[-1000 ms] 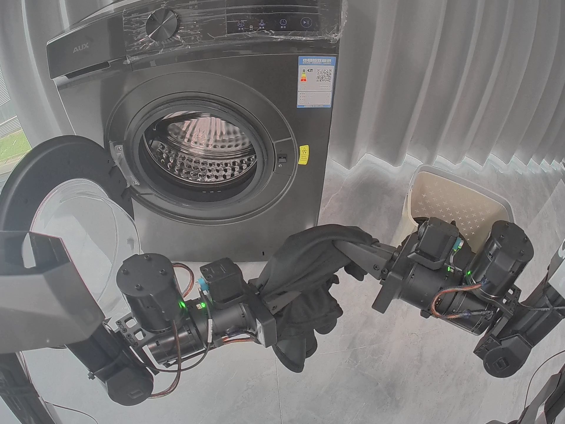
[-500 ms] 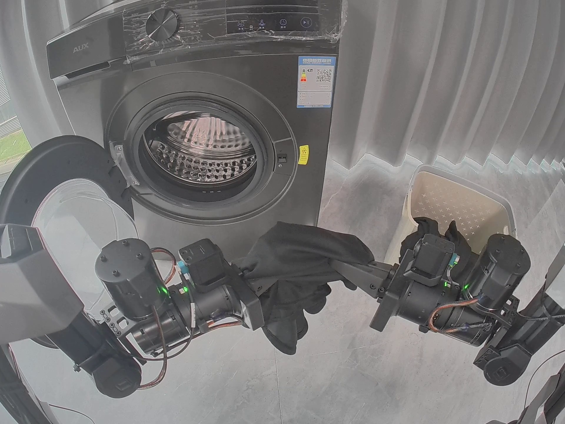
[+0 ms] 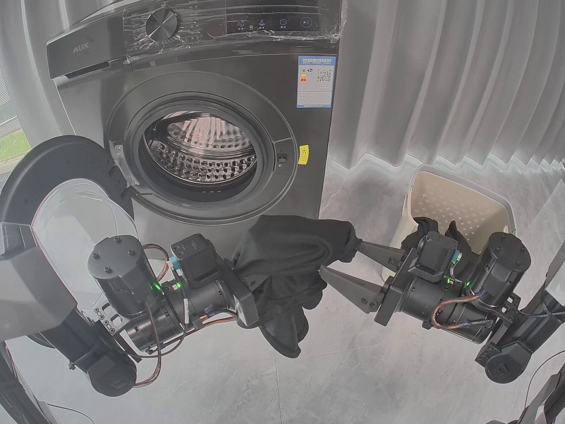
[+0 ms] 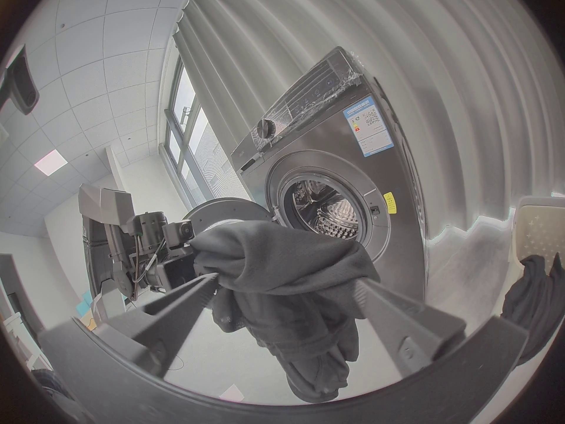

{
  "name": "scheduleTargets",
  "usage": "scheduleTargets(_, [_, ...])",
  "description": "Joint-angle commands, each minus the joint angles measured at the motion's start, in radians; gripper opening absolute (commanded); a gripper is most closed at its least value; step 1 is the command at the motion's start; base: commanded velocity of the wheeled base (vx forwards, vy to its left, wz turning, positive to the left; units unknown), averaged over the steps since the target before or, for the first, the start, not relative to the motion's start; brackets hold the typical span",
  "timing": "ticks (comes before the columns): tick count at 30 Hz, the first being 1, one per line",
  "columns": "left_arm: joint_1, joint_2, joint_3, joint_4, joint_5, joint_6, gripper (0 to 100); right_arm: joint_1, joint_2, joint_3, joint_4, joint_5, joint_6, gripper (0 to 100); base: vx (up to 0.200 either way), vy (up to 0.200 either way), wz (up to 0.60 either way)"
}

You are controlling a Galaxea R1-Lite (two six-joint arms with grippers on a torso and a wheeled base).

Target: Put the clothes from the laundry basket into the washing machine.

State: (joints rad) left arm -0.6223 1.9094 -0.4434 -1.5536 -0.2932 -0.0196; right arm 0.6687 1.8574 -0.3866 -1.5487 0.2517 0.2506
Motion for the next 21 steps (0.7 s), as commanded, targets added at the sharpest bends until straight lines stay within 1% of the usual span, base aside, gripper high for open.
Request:
scheduleTargets(1, [0.012,-0.013,0.002,0.0,-0.001,0.0,0,-0.006,-0.004,0.035,-0.001,0.004,-0.002,100,0.0,0.0,0.0])
scheduleTargets(4, [0.015,-0.016,0.005,0.0,-0.001,0.0,0,-0.011,0.0,0.071,-0.001,0.004,-0.005,100,0.0,0.0,0.0])
scheduleTargets(6, [0.016,-0.019,0.006,0.0,-0.001,0.0,0,-0.029,0.002,0.094,-0.001,0.004,-0.013,100,0.0,0.0,0.0])
scheduleTargets(11, [0.032,-0.032,0.008,0.0,-0.001,-0.002,0,-0.051,-0.001,0.149,-0.001,0.011,-0.051,100,0.0,0.0,0.0])
scheduleTargets(12, [0.032,-0.032,0.008,0.0,-0.001,-0.002,0,-0.051,-0.001,0.149,-0.001,0.011,-0.051,100,0.0,0.0,0.0])
scheduleTargets(14, [0.033,-0.039,0.012,0.0,-0.001,-0.003,0,-0.049,-0.012,0.153,-0.001,0.011,-0.068,100,0.0,0.0,0.0])
scheduleTargets(19, [0.033,-0.044,0.023,0.0,-0.001,-0.008,0,-0.047,-0.018,0.153,-0.001,0.011,-0.077,100,0.0,0.0,0.0])
scheduleTargets(21, [0.035,-0.039,0.023,0.001,0.005,-0.014,0,-0.049,-0.017,0.152,-0.001,0.011,-0.083,100,0.0,0.0,0.0])
